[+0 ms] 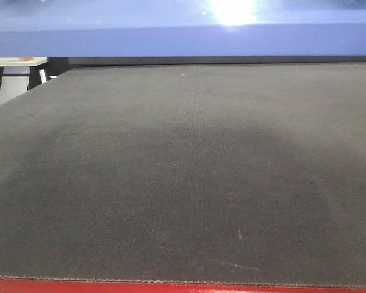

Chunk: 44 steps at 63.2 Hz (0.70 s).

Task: Grab blue tray and place on right shelf
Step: 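Lift the tray off the table with both grippers, then hold the tray raised with both grippers while the base backs away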

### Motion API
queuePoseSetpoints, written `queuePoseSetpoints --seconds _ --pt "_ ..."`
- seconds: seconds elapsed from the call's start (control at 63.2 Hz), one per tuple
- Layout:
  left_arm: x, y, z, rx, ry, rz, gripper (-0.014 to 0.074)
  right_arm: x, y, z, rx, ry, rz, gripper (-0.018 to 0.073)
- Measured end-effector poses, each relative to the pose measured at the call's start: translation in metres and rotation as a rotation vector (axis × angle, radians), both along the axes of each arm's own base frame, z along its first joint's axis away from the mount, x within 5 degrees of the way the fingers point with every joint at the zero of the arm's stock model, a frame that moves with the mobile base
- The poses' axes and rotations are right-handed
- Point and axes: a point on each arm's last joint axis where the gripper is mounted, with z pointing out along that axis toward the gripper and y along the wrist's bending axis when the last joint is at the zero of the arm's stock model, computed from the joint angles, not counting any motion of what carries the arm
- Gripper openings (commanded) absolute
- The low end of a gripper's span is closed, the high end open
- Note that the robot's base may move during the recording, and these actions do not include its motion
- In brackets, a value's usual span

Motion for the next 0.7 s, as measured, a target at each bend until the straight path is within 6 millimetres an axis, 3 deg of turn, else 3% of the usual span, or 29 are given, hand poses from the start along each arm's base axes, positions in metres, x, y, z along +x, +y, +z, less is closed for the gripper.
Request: queuePoseSetpoints --seconds 0.696 --pt "-0.0007 -0.0011 0.0000 0.000 -0.001 0.010 -0.0048 0.0050 0.0019 -0.0019 -0.027 0.035 -0.007 0.0057"
